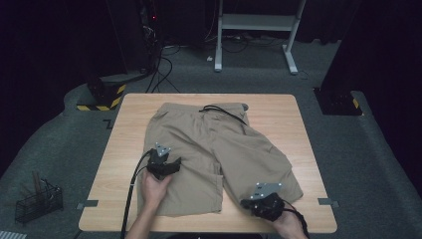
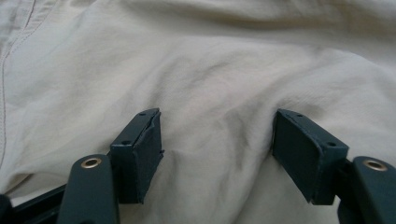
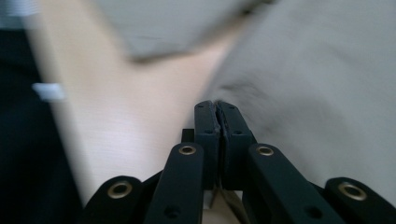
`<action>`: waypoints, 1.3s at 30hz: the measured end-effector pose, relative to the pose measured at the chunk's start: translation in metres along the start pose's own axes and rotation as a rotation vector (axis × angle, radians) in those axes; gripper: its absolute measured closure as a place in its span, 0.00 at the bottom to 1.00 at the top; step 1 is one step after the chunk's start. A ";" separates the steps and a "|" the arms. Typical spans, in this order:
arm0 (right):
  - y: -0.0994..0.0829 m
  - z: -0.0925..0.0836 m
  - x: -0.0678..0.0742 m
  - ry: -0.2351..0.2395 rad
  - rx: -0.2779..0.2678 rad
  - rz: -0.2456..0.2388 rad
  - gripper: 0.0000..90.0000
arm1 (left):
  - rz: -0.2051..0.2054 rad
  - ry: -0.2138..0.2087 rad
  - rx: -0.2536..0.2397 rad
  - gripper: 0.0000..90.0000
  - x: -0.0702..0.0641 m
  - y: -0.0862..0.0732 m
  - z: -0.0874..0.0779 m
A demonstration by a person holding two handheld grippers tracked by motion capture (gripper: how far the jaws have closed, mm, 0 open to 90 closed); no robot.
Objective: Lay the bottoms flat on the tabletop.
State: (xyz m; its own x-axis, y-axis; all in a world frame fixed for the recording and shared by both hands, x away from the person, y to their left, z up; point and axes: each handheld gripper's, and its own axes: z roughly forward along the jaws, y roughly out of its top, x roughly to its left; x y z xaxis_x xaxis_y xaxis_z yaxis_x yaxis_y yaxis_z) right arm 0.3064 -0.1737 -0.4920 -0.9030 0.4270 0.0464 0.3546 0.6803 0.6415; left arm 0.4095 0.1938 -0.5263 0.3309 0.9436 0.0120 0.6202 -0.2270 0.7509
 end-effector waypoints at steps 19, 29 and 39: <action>-0.031 -0.015 -0.155 -0.502 -0.022 0.490 0.82 | 0.016 -0.026 -0.003 0.37 0.003 -0.002 -0.002; -0.044 -0.031 -0.133 -0.439 0.053 0.403 0.94 | 0.047 -0.080 0.082 0.42 0.022 -0.016 -0.031; 0.009 -0.006 -0.152 -0.490 -0.093 0.353 0.73 | 0.027 -0.049 0.018 0.40 0.016 -0.002 -0.022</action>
State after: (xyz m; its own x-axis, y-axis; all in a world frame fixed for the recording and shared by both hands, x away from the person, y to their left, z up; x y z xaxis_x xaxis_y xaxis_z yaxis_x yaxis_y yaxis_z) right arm 0.4453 -0.2355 -0.4886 -0.5105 0.8566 -0.0751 0.5699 0.4024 0.7165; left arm 0.3978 0.2149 -0.5132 0.3818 0.9242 -0.0004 0.6234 -0.2572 0.7384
